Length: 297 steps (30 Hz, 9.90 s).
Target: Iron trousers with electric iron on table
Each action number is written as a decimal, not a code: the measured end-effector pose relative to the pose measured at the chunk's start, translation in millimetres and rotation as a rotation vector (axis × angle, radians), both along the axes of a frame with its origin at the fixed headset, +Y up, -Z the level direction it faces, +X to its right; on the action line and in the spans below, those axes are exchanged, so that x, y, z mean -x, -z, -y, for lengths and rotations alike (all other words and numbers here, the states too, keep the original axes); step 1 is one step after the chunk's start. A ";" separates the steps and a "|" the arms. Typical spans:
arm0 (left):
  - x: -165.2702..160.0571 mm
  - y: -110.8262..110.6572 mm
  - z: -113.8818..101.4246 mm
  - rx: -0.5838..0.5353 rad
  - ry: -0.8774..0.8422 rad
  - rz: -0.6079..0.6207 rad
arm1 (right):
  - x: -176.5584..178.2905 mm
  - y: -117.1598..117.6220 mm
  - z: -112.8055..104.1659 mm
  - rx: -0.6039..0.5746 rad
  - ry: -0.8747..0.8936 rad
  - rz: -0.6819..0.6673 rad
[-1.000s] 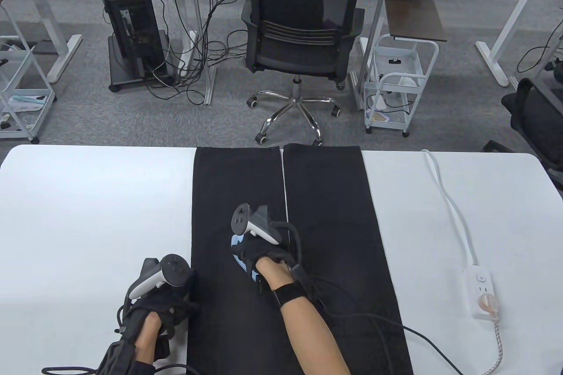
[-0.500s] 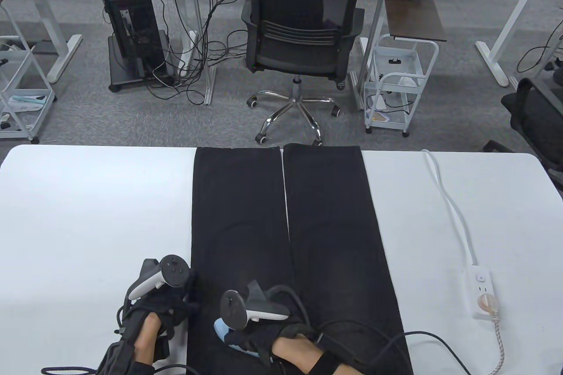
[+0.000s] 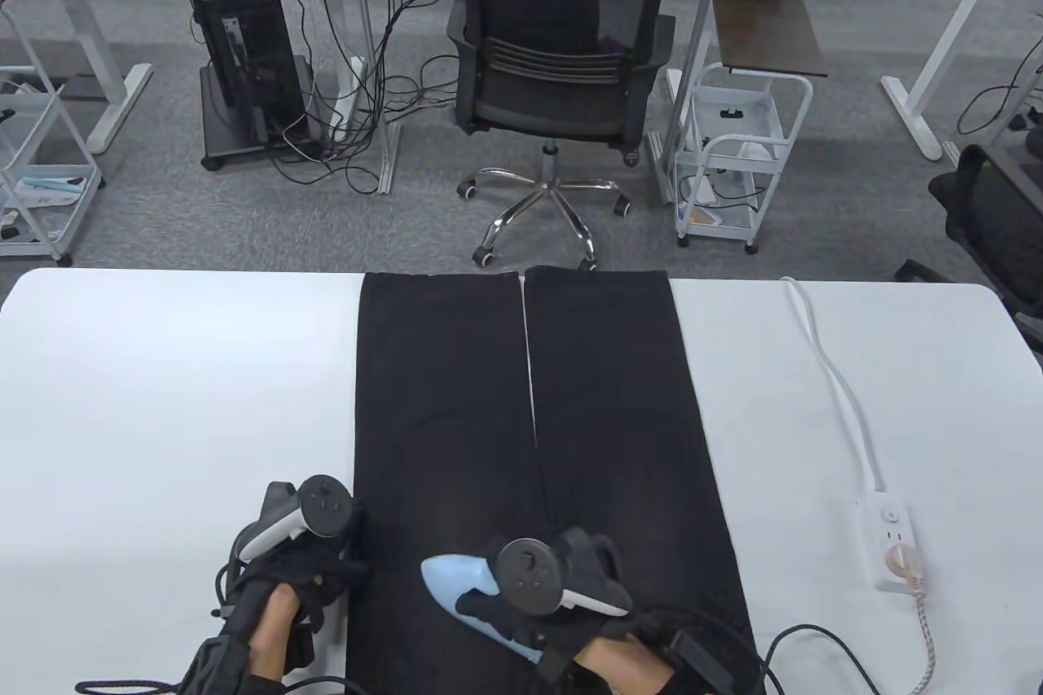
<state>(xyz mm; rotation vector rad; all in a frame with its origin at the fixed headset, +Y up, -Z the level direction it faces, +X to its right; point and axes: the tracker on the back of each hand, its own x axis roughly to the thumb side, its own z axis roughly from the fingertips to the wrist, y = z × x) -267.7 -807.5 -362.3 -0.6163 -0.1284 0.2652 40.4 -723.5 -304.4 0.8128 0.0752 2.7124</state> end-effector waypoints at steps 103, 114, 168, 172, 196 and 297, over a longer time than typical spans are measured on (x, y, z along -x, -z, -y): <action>-223.9 -37.2 13.9 0.074 0.134 0.526 | -102.2 63.5 37.2 0.094 -0.393 0.236; -222.7 -38.0 13.0 0.085 0.131 0.534 | -80.0 191.2 34.6 0.047 -0.489 0.537; -220.3 -36.4 14.1 0.112 0.131 0.532 | -86.8 167.6 35.6 -0.001 -0.461 0.479; -220.6 -36.4 14.2 0.114 0.131 0.532 | -83.1 203.4 34.9 0.027 -0.459 0.583; -218.2 -34.8 15.0 0.126 0.121 0.516 | -94.2 71.5 37.3 0.073 -0.435 0.312; -15.4 7.1 -20.7 -0.084 0.170 -0.025 | 59.9 -49.6 -3.1 -0.048 -0.277 -0.093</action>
